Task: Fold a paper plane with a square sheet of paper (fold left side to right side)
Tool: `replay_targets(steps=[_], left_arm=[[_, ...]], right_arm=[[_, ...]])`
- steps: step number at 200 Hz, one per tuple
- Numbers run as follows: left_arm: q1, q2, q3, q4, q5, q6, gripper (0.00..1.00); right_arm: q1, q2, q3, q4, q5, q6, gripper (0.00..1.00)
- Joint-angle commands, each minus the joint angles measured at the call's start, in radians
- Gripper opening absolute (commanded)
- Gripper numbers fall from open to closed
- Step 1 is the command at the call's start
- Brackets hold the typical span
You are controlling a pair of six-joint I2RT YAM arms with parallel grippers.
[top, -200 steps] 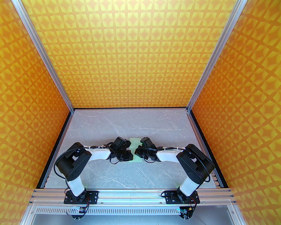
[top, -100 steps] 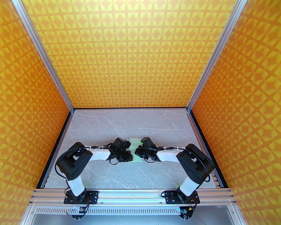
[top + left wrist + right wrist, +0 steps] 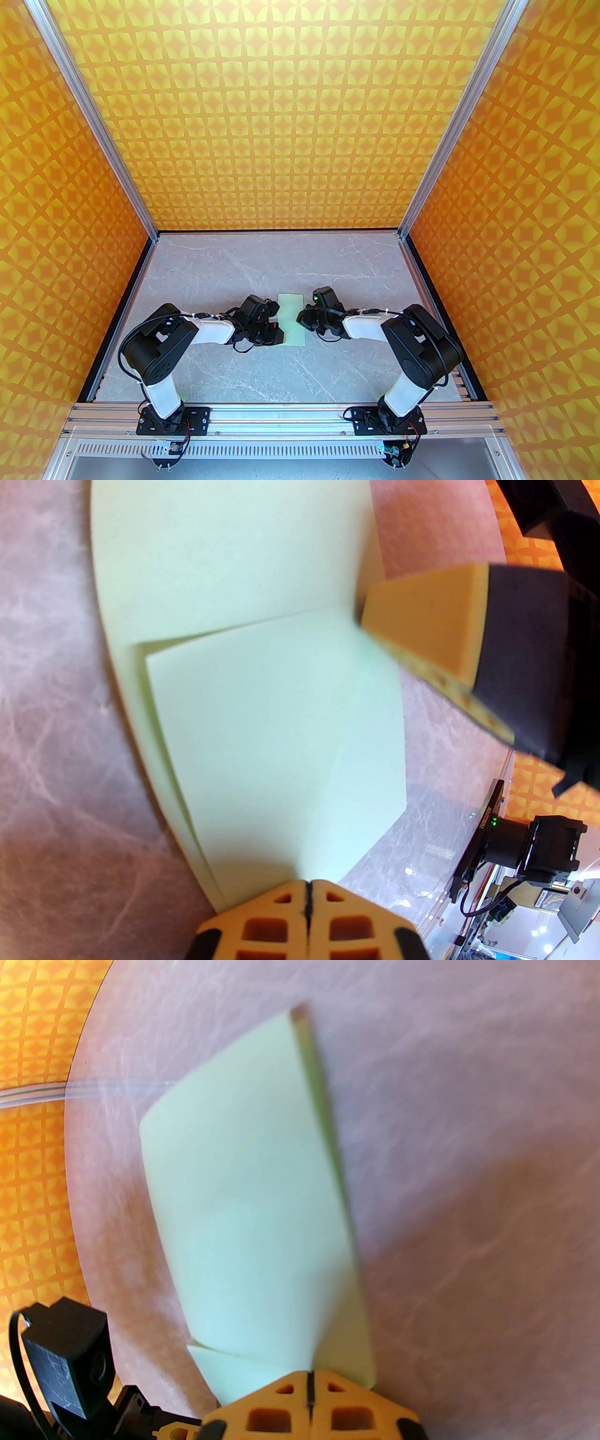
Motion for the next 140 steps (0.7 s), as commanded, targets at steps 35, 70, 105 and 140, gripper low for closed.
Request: replay_targets(steps=[35,70,105,140], left_arm=[[-0.003,0.029,-0.038,-0.098,-0.038,0.013,0.0],[-0.003,0.028,-0.033,-0.097,-0.038,0.011,0.0],[-0.003,0.031,-0.027,-0.09,-0.037,0.006,0.0],[-0.003,0.032,-0.023,-0.09,-0.038,0.003,0.0]], right_arm=[[-0.112,0.042,0.025,-0.082,0.032,-0.095,0.0],[-0.125,-0.014,0.068,-0.183,0.054,-0.162,0.0],[-0.117,-0.084,0.03,-0.133,-0.024,-0.113,0.0],[-0.03,-0.173,-0.008,-0.103,-0.018,-0.06,0.0]])
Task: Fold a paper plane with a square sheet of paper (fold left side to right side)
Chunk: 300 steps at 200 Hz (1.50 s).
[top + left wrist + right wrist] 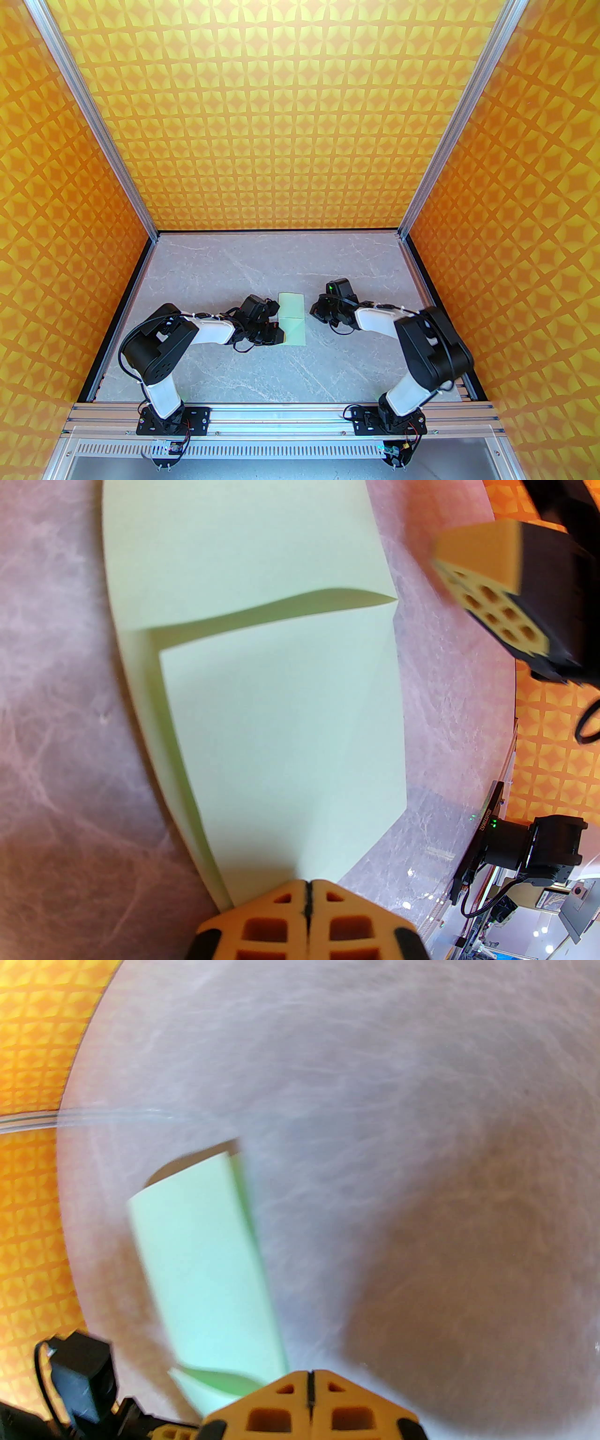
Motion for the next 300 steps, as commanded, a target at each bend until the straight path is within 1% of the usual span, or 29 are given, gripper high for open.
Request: replay_targets(steps=[1,16,38,71,116,135,160,206,245,271,300], left_arm=[[-0.003,0.031,-0.021,-0.098,-0.034,0.003,0.0],[-0.003,0.034,-0.018,-0.097,-0.033,0.003,0.0],[-0.003,0.038,-0.015,-0.097,-0.031,0.002,0.0],[-0.003,0.04,-0.009,-0.099,-0.029,0.002,0.0],[-0.003,0.026,0.006,-0.12,-0.029,0.003,0.0],[-0.003,0.005,0.032,-0.135,-0.024,0.001,0.03],[-0.003,-0.009,0.073,-0.139,-0.012,-0.009,0.05],[-0.003,0.045,0.152,-0.127,0.008,-0.013,0.08],[-0.003,0.105,0.198,-0.135,0.01,0.001,0.09],[-0.002,0.122,0.197,-0.153,0.008,0.016,0.09],[0.0,0.105,0.169,-0.18,-0.004,0.042,0.09]], right_arm=[[0.061,-0.06,-0.027,0.028,0.0,0.045,0.0],[0.093,-0.048,-0.035,0.072,-0.016,0.079,0.0],[0.128,0.013,-0.027,0.139,-0.039,0.114,0.0],[0.142,0.102,-0.018,0.215,-0.065,0.154,0.0],[0.142,0.15,-0.014,0.128,-0.02,0.123,0.0],[0.142,0.148,-0.017,0.095,0.007,0.106,0.0],[0.142,0.143,-0.017,0.079,0.013,0.096,0.0],[0.142,0.157,-0.011,0.075,0.007,0.096,0.0],[0.142,0.16,-0.012,0.075,0.005,0.094,0.0],[0.142,0.166,-0.011,0.075,0.003,0.097,0.0],[0.142,0.17,-0.004,0.055,0.014,0.092,0.0]])
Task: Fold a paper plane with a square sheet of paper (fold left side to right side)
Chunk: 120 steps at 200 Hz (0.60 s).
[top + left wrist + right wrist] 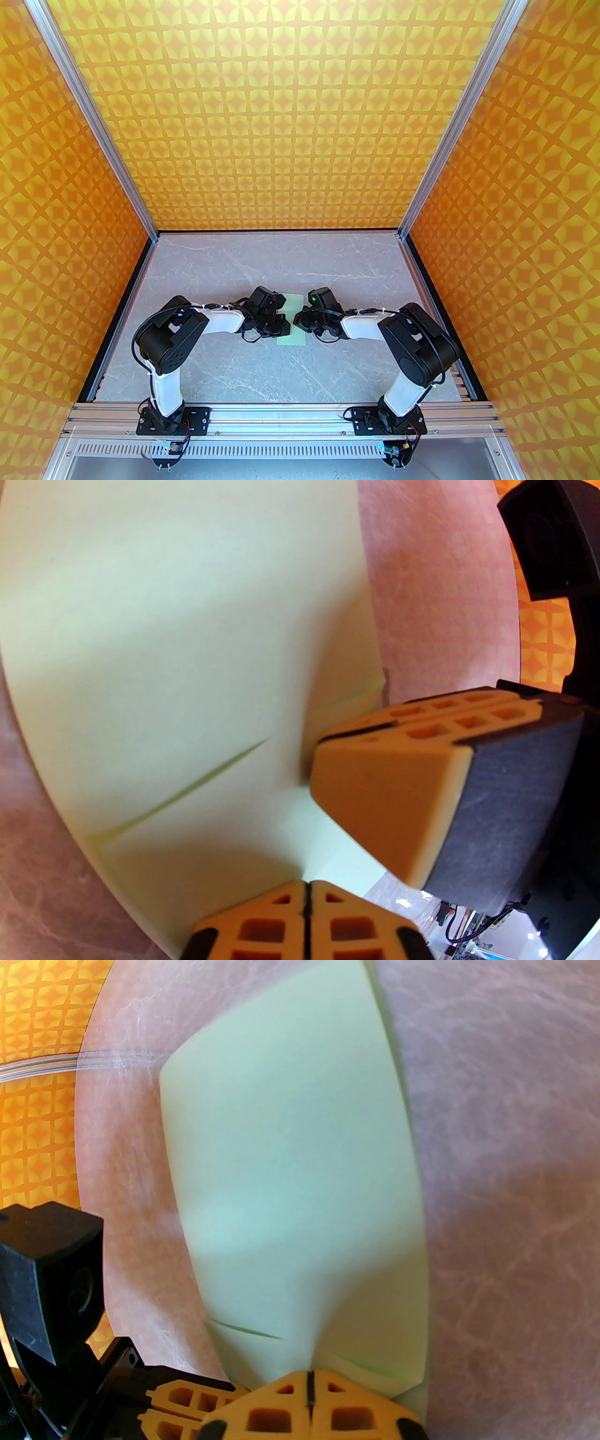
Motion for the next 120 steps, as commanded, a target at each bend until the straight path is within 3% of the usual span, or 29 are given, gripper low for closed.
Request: replay_targets(steps=[1,120], left_arm=[[0.0,-0.003,-0.016,-0.065,-0.008,0.038,0.09],[-0.006,-0.146,-0.2,-0.116,-0.011,0.094,0.08]], right_arm=[[0.003,0.039,0.009,-0.092,0.048,-0.018,0.0],[0.003,0.068,0.028,-0.125,0.068,-0.021,0.0]])
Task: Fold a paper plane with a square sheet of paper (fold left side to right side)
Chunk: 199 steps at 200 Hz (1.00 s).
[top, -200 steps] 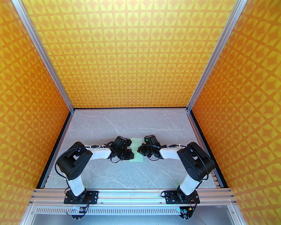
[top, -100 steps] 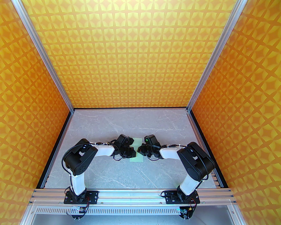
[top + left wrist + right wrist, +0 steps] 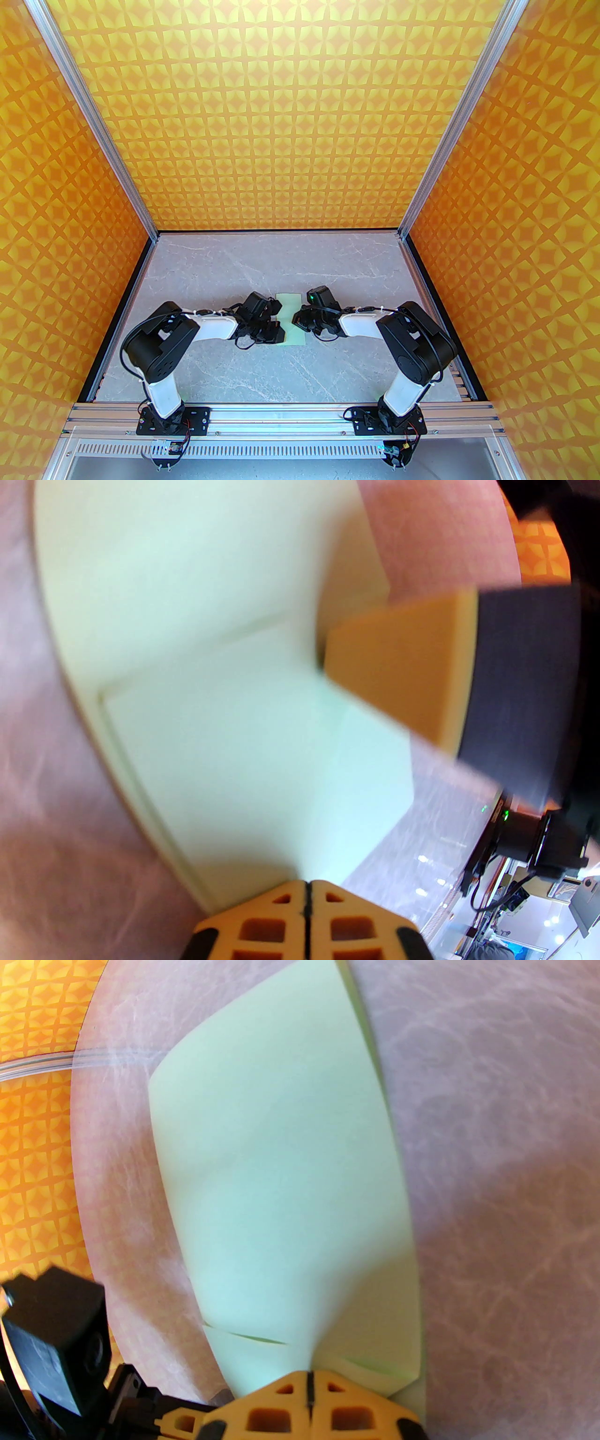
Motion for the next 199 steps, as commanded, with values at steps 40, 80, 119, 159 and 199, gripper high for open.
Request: replay_targets(steps=[40,80,119,159,199], left_arm=[[0.009,-0.106,-0.081,-0.115,-0.009,0.011,0.08],[0.118,-0.135,0.011,-0.068,-0.022,-0.055,0.24],[0.172,0.022,0.211,-0.091,-0.111,-0.055,0.39],[0.171,0.175,0.376,-0.147,-0.15,-0.001,0.44],[0.166,0.211,0.373,-0.134,-0.112,0.016,0.45]], right_arm=[[-0.002,0.006,0.0,-0.088,0.044,-0.033,0.0],[-0.002,-0.052,0.009,-0.128,0.049,-0.071,0.0],[-0.002,-0.021,-0.006,-0.089,0.028,-0.062,0.0],[-0.002,0.004,-0.004,-0.066,0.027,-0.056,0.0],[-0.002,0.011,-0.004,-0.056,0.027,-0.052,0.0]])
